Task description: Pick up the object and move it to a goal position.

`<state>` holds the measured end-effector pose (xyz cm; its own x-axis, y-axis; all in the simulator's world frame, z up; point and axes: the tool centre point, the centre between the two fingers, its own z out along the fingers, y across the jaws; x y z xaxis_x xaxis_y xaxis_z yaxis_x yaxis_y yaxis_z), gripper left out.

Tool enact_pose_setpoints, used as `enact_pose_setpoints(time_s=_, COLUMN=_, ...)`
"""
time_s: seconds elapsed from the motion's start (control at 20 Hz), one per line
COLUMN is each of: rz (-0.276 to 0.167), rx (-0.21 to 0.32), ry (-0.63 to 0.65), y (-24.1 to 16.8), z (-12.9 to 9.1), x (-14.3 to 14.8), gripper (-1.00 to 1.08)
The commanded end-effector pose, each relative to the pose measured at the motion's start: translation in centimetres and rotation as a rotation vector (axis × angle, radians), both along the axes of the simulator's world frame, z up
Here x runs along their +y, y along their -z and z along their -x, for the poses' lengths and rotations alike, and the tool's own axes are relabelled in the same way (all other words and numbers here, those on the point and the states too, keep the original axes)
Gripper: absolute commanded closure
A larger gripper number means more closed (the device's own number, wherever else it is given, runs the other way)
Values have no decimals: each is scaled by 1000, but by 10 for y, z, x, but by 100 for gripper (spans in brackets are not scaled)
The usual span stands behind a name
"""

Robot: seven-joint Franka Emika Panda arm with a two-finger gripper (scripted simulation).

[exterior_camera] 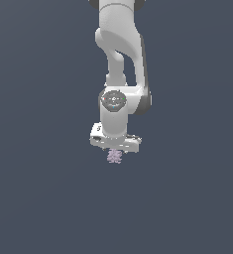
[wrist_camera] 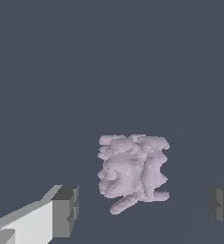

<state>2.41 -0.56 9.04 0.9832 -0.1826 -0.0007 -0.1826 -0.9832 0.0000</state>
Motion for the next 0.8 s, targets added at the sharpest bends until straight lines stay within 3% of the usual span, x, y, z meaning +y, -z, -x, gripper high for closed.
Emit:
enact_pose_setpoints(time_s=0.0, rz=0, rx=0, ry=1, y=5, z=0, x=0, gripper=-92)
enact_pose_setpoints(time_s=0.65, rz=0, rx=-1, ry=5, y=50, z=0, x=0, gripper=-92)
enact_pose_setpoints(time_s=0.7, rz=0, rx=-1, ry=5, y=50, z=0, x=0, gripper=108)
enact_pose_setpoints(time_s=0.75, rz=0, rx=-1, ry=5, y=50, z=0, x=0, gripper=108)
